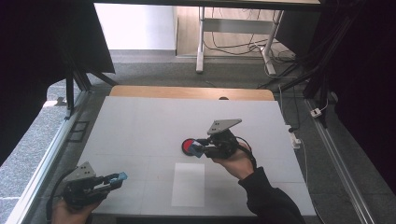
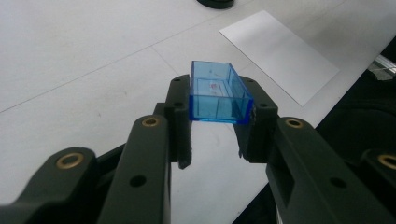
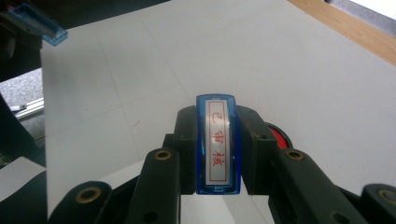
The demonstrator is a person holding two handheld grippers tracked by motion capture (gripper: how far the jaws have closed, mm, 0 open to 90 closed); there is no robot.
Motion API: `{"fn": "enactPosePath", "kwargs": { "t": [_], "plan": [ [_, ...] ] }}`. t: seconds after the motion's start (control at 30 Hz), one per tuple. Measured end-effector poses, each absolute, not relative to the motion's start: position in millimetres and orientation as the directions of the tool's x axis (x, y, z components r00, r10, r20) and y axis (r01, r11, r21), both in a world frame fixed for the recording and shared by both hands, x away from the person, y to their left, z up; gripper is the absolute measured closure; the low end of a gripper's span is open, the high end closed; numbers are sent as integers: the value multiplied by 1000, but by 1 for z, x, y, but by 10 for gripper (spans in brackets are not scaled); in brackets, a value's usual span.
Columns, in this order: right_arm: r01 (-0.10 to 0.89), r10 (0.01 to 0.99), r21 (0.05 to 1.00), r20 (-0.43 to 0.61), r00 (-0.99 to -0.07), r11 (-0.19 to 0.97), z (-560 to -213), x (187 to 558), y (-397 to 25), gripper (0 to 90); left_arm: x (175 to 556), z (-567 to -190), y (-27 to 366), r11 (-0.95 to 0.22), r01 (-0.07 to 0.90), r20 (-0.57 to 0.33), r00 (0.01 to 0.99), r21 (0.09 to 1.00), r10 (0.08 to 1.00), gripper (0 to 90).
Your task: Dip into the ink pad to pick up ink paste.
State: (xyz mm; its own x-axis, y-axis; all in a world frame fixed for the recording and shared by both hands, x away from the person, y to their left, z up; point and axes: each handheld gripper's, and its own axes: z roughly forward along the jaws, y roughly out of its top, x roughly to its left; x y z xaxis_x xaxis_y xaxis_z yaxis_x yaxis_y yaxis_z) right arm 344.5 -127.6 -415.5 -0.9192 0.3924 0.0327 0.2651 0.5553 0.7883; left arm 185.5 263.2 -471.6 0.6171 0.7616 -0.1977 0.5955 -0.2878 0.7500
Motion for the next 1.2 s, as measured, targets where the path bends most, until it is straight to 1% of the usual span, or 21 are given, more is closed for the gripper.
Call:
{"fn": "enactPosePath", "kwargs": {
  "t": [0.2, 0.67, 0.87, 1.2],
  "plan": [
    [277, 410, 781, 29, -911, 560, -420, 356, -124, 713, 184, -473, 262, -302, 591, -180, 619, 748, 765, 684],
    [303, 445, 752, 14, -895, 586, -434, 378, -113, 714, 181, -473, 264, -298, 600, -175, 604, 743, 778, 683],
    [322, 468, 730, 3, -884, 603, -442, 387, -107, 714, 181, -473, 267, -285, 606, -182, 592, 743, 785, 683],
    [352, 490, 699, 3, -872, 622, -456, 401, -99, 714, 181, -473, 266, -300, 597, -159, 594, 744, 789, 683]
  ]
}}
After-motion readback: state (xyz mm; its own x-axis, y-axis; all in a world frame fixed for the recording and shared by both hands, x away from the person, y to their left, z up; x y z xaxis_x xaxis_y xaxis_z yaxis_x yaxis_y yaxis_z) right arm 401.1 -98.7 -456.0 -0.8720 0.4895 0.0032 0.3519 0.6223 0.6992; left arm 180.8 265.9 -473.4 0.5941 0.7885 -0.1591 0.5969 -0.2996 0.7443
